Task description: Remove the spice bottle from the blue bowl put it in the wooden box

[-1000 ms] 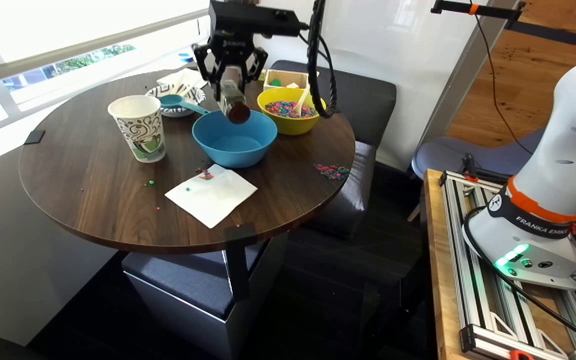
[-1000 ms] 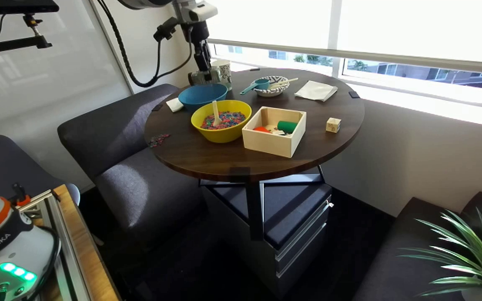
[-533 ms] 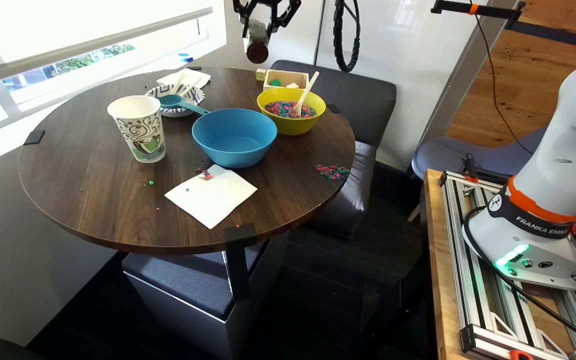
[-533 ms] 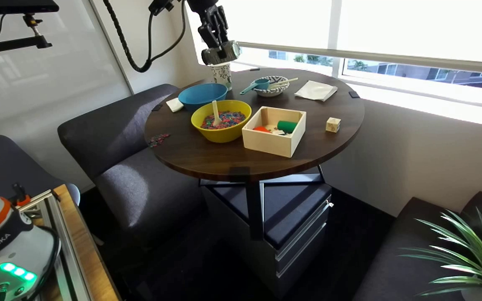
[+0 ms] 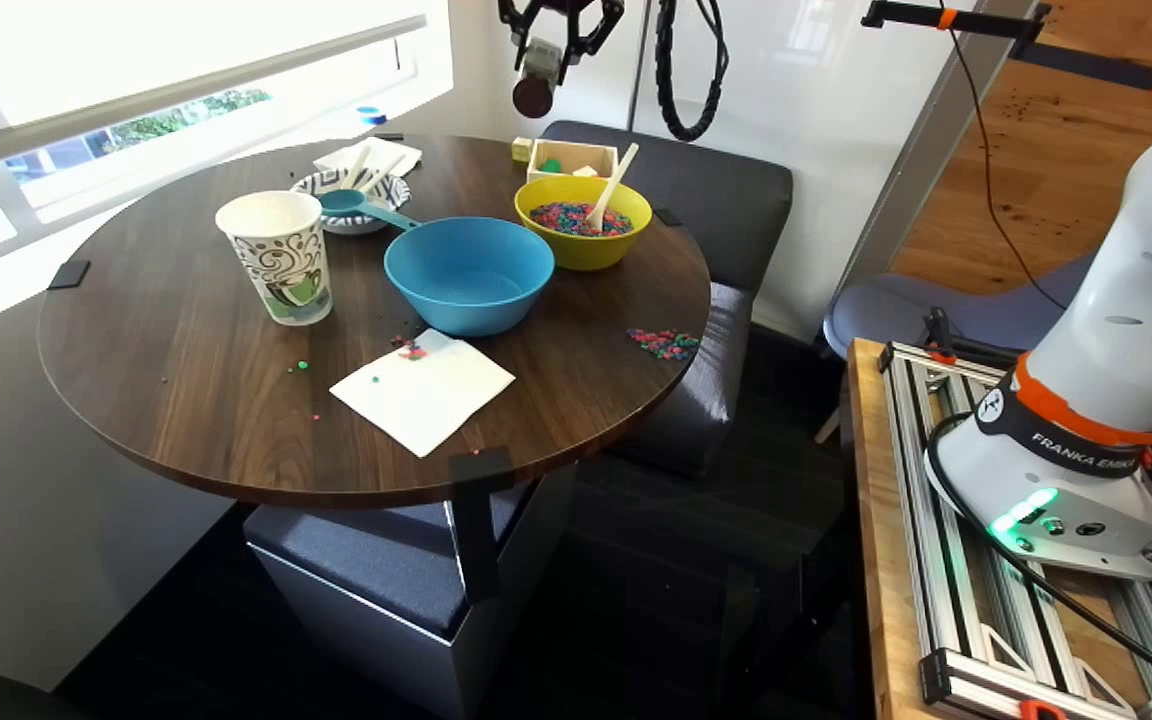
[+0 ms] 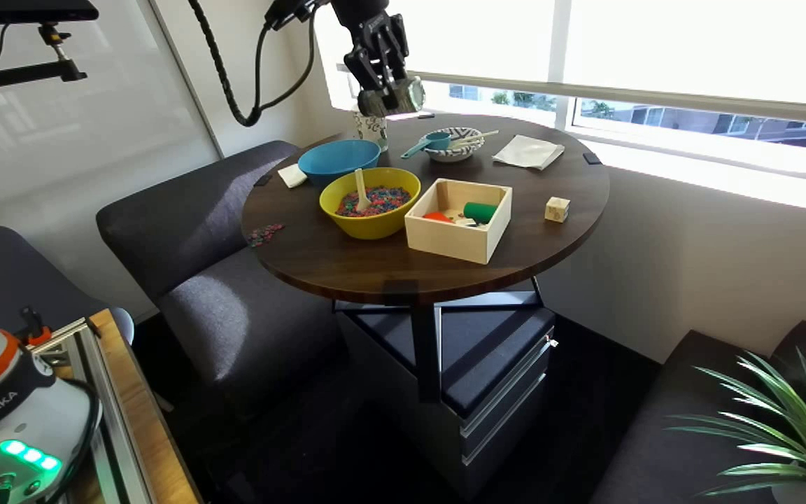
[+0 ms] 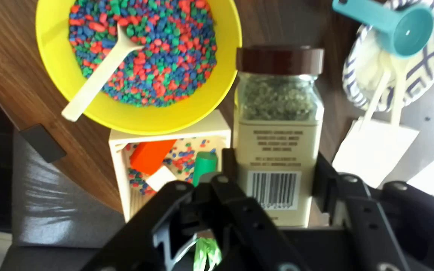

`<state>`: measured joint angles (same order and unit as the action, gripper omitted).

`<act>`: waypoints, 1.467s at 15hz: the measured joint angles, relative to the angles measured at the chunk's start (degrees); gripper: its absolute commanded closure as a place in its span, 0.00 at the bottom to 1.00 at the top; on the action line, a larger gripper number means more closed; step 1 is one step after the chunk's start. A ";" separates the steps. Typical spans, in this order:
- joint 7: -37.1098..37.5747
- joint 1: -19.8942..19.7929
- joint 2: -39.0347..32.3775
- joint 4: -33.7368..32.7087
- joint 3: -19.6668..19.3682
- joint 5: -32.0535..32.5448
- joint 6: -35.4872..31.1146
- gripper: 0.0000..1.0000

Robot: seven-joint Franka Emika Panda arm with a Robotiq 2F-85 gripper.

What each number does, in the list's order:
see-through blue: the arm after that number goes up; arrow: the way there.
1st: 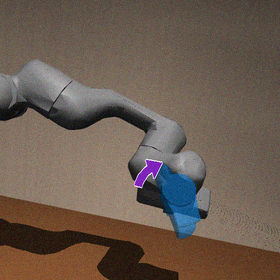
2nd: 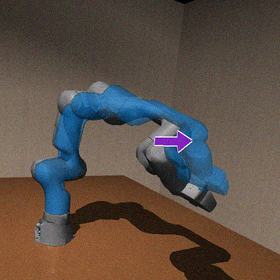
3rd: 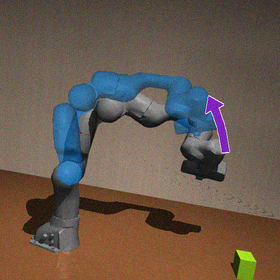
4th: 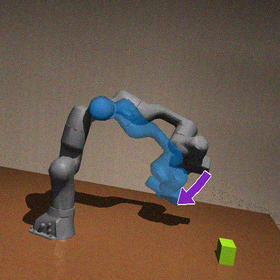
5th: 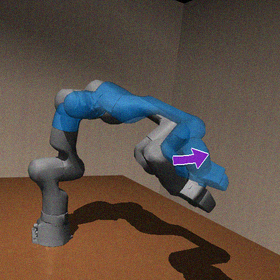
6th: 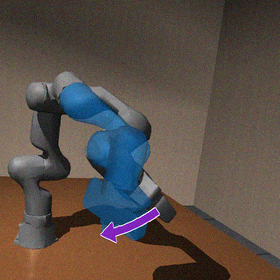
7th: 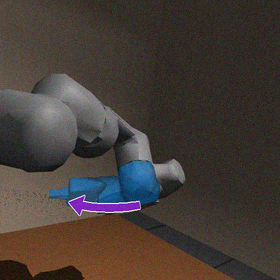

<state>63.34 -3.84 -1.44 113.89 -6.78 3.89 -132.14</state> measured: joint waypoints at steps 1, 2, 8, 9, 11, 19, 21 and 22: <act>1.34 -1.16 -0.07 -0.04 -0.90 0.35 -0.02 0.77; 2.51 -2.30 -0.09 -0.04 -1.82 0.44 -0.02 0.52; 5.06 -4.78 -0.20 -0.09 -3.45 0.38 -0.06 0.77; 4.41 -4.81 -0.48 -0.09 -3.45 0.23 -0.05 0.77; 0.90 -5.30 -1.75 -0.08 -3.79 -0.65 -0.08 0.77; -13.06 -8.16 -10.46 -1.96 -5.37 -7.20 -0.30 0.77; -13.50 -8.16 -12.19 -3.08 -5.45 -7.36 -0.30 0.77; -13.51 -8.15 -12.95 -3.56 -5.51 -7.38 -0.30 0.77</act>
<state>49.83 -12.00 -14.39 110.33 -12.29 -3.49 -132.43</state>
